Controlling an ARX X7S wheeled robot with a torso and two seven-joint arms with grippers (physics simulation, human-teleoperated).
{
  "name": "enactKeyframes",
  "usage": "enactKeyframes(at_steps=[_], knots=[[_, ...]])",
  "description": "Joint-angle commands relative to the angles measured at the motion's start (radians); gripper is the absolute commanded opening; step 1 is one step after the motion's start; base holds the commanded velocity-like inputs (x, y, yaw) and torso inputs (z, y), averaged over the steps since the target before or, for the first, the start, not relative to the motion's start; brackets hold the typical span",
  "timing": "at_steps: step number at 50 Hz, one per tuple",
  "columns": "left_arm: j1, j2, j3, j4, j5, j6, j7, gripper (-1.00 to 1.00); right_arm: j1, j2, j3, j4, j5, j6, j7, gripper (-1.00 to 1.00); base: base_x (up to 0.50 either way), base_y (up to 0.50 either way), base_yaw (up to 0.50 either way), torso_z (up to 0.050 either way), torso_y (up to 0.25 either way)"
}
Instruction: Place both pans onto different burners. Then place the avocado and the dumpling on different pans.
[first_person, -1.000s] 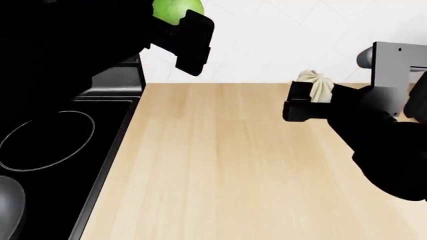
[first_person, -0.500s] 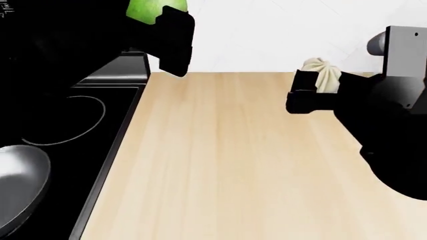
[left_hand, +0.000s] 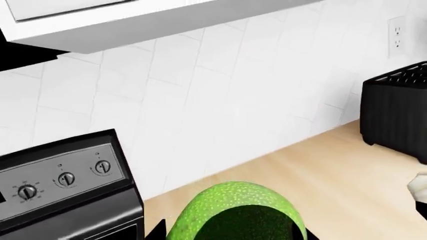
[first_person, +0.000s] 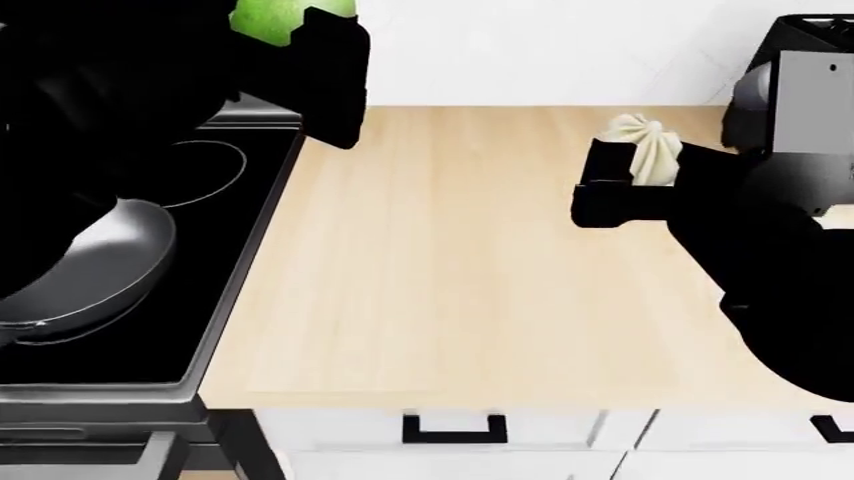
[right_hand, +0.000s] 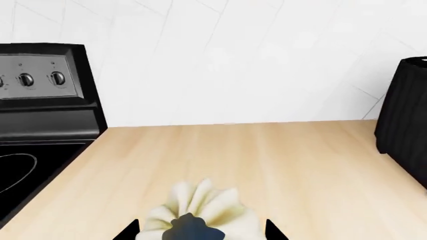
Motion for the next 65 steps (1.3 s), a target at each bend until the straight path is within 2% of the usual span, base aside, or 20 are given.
enactKeyframes(at_steps=[1,13,31,41,65], knots=[[0.000,-0.018,-0.007,0.002,0.008,0.014,-0.008,-1.00,0.001,-0.001,0.010,-0.003,-0.021,0.008,-0.010,-1.00,-0.50,0.00,0.00,0.000,0.000],[0.016,-0.052,-0.026,0.025,0.008,0.030,-0.008,-1.00,0.001,-0.003,0.013,-0.010,-0.032,0.005,-0.010,-1.00,0.00,0.01,0.00,0.001,0.000],[0.020,-0.067,-0.038,0.019,0.024,0.046,-0.001,-1.00,0.019,0.003,0.020,-0.018,-0.028,0.018,-0.005,-1.00,0.00,0.50,0.00,0.000,0.000],[0.057,-0.104,-0.070,0.048,0.034,0.083,0.008,-1.00,0.051,-0.001,0.025,-0.023,-0.011,0.039,0.008,-1.00,0.00,0.50,0.00,0.000,0.000],[0.391,-0.337,-0.221,0.273,0.045,0.302,0.057,-1.00,0.114,-0.064,0.000,-0.012,-0.016,0.106,0.049,-1.00,0.00,0.50,0.00,0.000,0.000]])
